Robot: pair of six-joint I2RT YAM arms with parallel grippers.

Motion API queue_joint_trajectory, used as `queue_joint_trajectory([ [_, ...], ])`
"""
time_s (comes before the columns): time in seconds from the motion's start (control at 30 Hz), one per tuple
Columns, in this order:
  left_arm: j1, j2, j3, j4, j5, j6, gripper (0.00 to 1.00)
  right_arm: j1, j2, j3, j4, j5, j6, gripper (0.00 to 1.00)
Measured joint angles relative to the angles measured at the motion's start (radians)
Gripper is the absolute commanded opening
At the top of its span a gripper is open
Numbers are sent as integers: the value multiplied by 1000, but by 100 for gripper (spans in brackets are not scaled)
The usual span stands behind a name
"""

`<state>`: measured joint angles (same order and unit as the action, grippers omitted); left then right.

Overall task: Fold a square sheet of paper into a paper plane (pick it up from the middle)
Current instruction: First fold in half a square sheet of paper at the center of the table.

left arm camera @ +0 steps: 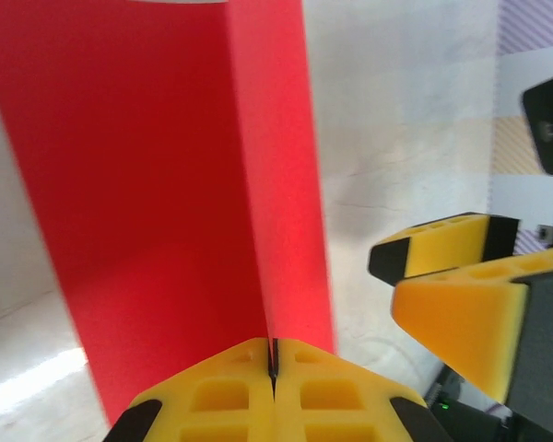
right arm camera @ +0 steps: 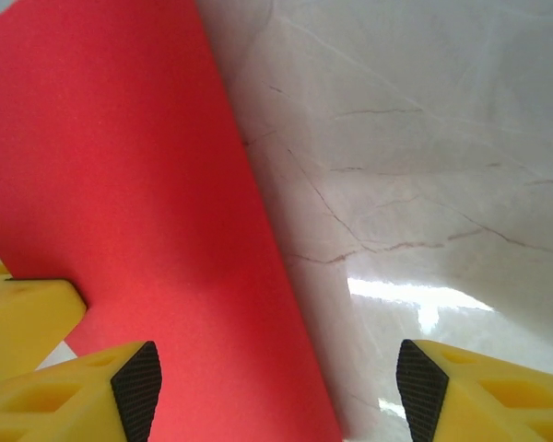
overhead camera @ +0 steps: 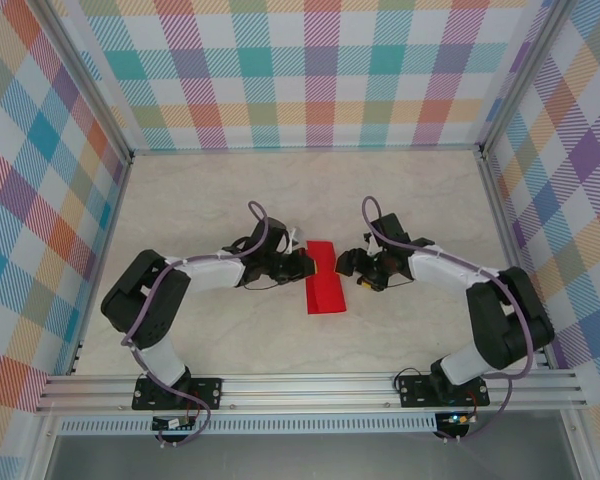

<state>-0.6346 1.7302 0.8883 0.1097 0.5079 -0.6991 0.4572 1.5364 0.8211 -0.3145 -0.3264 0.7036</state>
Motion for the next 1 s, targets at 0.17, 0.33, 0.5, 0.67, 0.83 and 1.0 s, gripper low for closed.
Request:
queue_joint_trajectory([
  [0.17, 0, 45, 30, -84, -38, 21, 0, 29, 84, 65, -5, -26, -56, 70],
  [0.33, 0, 56, 49, -139, -62, 42, 0, 46, 145, 131, -24, -51, -108, 69],
  [0.5, 0, 66, 76, -164, -73, 62, 0, 61, 197, 169, -55, -61, -145, 65],
  [0.67, 0, 85, 93, -175, -87, 73, 0, 71, 224, 177, -89, -60, -168, 60],
  [0.83, 0, 94, 100, -208, -117, 79, 11, 81, 252, 201, -120, -33, -169, 54],
  [1.0, 0, 94, 108, -220, -158, 64, 32, 99, 269, 227, -157, 28, -147, 49],
])
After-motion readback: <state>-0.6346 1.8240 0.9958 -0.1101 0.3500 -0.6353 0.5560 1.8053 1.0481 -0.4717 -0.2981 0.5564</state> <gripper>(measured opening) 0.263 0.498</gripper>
